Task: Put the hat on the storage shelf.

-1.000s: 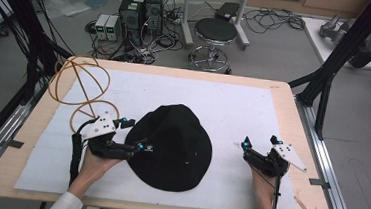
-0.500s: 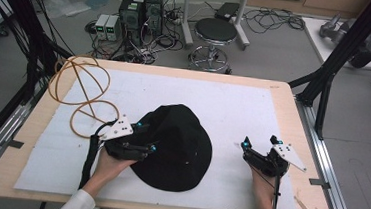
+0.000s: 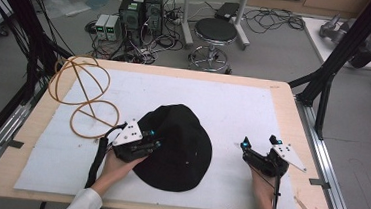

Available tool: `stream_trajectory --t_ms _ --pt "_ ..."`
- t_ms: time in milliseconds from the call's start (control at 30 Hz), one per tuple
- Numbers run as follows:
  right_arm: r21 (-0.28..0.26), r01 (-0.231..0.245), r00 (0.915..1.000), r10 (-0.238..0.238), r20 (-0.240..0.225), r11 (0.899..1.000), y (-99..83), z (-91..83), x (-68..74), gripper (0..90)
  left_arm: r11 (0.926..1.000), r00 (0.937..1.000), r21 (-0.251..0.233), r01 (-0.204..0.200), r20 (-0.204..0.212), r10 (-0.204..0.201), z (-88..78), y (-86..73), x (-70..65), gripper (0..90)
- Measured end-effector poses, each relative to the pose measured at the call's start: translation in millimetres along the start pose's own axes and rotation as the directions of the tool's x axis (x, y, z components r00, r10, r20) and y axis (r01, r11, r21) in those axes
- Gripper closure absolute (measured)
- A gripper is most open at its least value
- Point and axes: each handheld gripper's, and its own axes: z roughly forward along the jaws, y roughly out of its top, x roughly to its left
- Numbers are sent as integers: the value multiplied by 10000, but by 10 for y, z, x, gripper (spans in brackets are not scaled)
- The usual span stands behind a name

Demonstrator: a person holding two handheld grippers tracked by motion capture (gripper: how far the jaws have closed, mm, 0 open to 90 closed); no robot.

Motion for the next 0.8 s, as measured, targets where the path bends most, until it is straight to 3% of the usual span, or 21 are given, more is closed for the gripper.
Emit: stream_trajectory --t_ms 100,233,367,500,800 --pt "76 -14 10000 14 24 10000 1 -8 10 34 9996 9996 17 275 -42 -275 15 -8 6 837" --pt "-9 18 10000 -18 57 10000 7 -23 18 34 9999 9997 -69 156 -169 -157 25 -21 -6 857" --pt "51 85 10000 -85 23 10000 4 -15 21 34 9987 9991 -290 418 84 -416 8 -45 27 861" --pt "85 128 9999 -128 2 9999 0 -7 28 34 9993 9997 -278 248 25 -247 7 -44 20 863" --pt "15 134 9999 -134 -4 9999 5 -18 24 34 9989 9993 -333 326 -164 -331 -7 -28 -9 861"
